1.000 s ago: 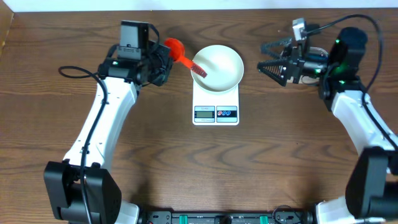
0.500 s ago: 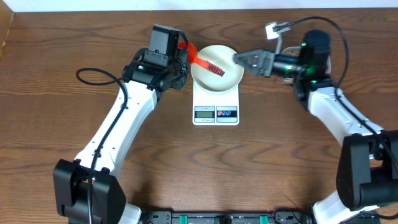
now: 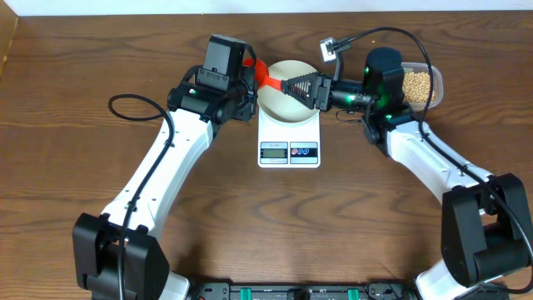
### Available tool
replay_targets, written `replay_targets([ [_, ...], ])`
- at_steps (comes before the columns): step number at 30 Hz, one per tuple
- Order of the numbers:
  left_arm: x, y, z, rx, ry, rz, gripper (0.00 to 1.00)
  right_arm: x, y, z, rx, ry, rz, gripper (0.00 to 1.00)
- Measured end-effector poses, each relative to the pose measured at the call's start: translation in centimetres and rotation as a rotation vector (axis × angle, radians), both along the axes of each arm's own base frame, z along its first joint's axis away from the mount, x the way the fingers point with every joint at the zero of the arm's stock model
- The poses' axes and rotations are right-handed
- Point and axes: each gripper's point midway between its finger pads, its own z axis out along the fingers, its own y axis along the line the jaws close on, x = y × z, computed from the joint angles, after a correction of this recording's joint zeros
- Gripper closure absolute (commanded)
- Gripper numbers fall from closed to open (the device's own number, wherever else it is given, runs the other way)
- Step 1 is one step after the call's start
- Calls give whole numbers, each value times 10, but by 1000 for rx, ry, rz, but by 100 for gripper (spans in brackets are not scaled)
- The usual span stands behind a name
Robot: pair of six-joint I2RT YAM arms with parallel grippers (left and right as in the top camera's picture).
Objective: Scoop item into bowl and weigh 50g on scale
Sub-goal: 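Reach the right gripper over the bowl and grasp the red scoop's cup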
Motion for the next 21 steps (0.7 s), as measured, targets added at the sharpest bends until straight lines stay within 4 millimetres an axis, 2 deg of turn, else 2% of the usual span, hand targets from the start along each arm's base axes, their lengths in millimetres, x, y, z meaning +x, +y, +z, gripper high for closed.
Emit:
replay_targets([
  [6, -4, -8, 1, -36, 14, -29, 93, 0, 7, -2, -10, 1, -16, 77],
  [10, -5, -10, 0, -44, 22, -38, 93, -1, 10, -2, -13, 2, -19, 97],
  [11, -6, -10, 0, -43, 26, -38, 93, 0, 10, -3, -14, 5, -23, 99],
  [18, -10, -9, -4, -39, 47, -39, 93, -1, 11, -3, -14, 5, -23, 99],
  [19, -11, -9, -4, -37, 50, -39, 90, -1, 11, -3, -14, 6, -23, 99],
  [20, -11, -8, -4, -37, 51, -39, 62, -1, 11, -3, -14, 5, -22, 99],
  [21, -12, -8, -5, -37, 54, -38, 42, -1, 11, -3, -14, 5, -23, 99],
])
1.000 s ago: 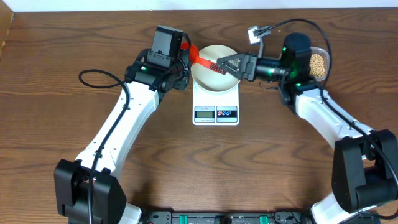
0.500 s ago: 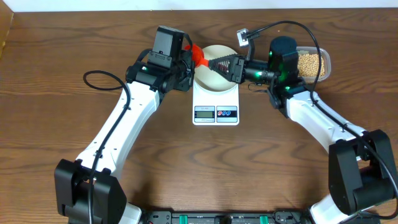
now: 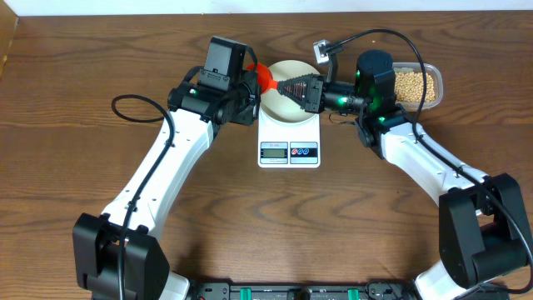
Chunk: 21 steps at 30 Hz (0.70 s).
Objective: Scoop item into bowl and weigh 50g on scale
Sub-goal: 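Reach the right gripper over the bowl and grasp the red scoop's cup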
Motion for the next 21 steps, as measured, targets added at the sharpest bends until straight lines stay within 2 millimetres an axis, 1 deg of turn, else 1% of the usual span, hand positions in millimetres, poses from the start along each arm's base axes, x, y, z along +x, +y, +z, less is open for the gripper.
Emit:
replay_targets([
  [2, -4, 1, -3, 5, 19, -3, 12, 1, -1, 0, -2, -1, -8, 99],
  [4, -6, 2, -5, 10, 32, -3, 10, 2, -1, 0, -3, -1, -12, 99],
  [7, -12, 5, -9, 24, 61, 3, 9, 3, -2, -5, -15, 15, -23, 99],
  [10, -21, 16, -18, 73, 109, 17, 10, 8, -10, -22, -68, 84, -74, 99],
  [12, -21, 23, -19, 115, 99, 0, 21, 11, -17, -30, -93, 103, -102, 99],
  [13, -19, 27, -20, 140, 86, -21, 31, 15, -22, -32, -102, 99, -121, 99],
  [14, -16, 35, -20, 186, 62, -63, 33, 18, -26, -32, -106, 92, -135, 99],
  [16, -13, 45, -20, 264, 22, -156, 33, 22, -32, -31, -107, 81, -148, 99],
  [17, -10, 54, -20, 312, 0, -213, 33, 25, -35, -28, -99, 64, -151, 99],
  [21, -8, 80, -23, 429, -28, -339, 33, 29, -44, -20, -78, 28, -143, 99],
])
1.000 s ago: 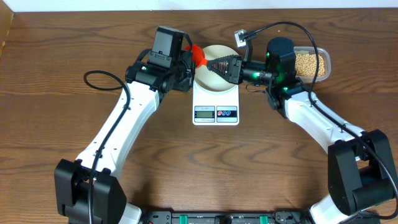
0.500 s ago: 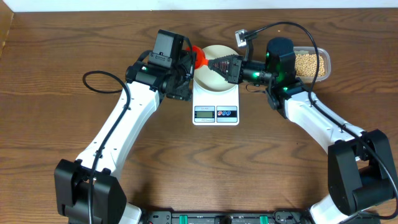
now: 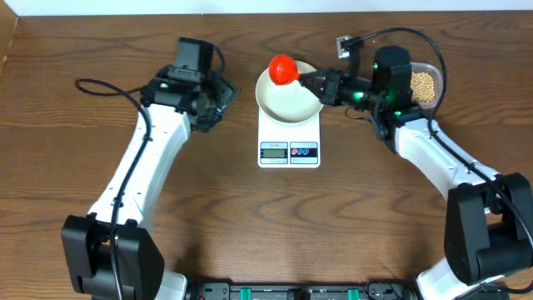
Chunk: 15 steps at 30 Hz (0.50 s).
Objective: Scoop item into bowl and weigh 50g on scale
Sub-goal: 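Reach the right gripper over the bowl and grasp the red scoop's cup, then carry the red scoop with the right gripper to the soybean tub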
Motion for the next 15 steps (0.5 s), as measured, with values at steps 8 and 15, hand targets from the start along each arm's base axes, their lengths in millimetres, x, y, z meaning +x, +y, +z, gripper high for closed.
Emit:
replay_targets([
  [8, -2, -11, 3, 89, -75, -424, 34, 13, -54, 10, 20, 15, -65, 99],
  [15, -4, -20, 12, 145, -154, -643, 62, -5, -141, 37, -71, 64, -259, 99],
])
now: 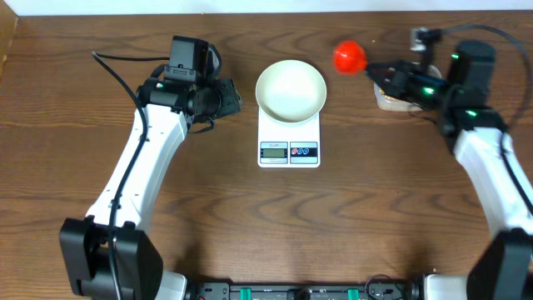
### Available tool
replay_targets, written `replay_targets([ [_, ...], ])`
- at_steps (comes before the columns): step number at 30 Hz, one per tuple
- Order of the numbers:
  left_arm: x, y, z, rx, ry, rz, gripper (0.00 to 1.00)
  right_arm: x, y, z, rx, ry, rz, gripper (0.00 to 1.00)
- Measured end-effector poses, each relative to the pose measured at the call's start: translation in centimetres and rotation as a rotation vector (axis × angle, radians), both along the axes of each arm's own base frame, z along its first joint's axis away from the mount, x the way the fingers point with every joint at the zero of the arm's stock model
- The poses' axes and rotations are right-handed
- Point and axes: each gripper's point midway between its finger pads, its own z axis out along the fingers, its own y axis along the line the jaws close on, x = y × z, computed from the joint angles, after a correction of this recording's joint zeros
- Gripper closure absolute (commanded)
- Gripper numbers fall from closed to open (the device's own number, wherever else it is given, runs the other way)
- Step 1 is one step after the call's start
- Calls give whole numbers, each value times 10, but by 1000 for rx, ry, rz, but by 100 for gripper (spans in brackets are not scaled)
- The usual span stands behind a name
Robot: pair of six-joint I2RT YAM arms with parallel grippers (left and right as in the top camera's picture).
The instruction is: Scoop item into bowl and weigh 50g on scale
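A cream bowl [290,89] sits on the white scale [289,142] at the middle of the table. My right gripper [381,73] is shut on the handle of a red scoop [351,57], holding it in the air right of the bowl. The scoop's round head points left, away from the clear container of tan grains [388,102], which my right wrist mostly hides. My left gripper [230,97] stands open and empty left of the scale, level with the bowl.
The scale's display and buttons [289,151] face the front edge. A black cable [117,60] loops behind the left arm. Brown tabletop lies in front of the scale and on both sides.
My right gripper has moved right with the red scoop, from over the bowl's back rim to beside the grain container. The left arm has barely shifted.
The left gripper held the red scoop at the bowl's left rim while the right gripper reached across the bowl toward it. Then the right gripper was at the scoop. After that the left gripper stood apart and the right held the scoop, now by the container.
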Motion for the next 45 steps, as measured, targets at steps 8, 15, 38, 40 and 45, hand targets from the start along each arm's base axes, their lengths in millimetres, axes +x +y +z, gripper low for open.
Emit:
replay_targets([
  [8, -27, -44, 18, 41, -63, -221, 81, -40, -78, 8, -185, 63, -230, 99],
  [15, -72, -92, -15, 88, -5, -425, 93, -51, -100, -13, -302, 119, -270, 99],
  [38, -88, -133, -103, 224, -167, -580, 93, -50, -109, -16, -373, 103, -285, 99],
  [40, -86, -133, -108, 241, -172, -597, 93, -50, -109, -16, -373, 104, -285, 99],
  [45, -77, -140, -128, 271, -193, -648, 93, -50, -109, -17, -375, 105, -283, 99],
])
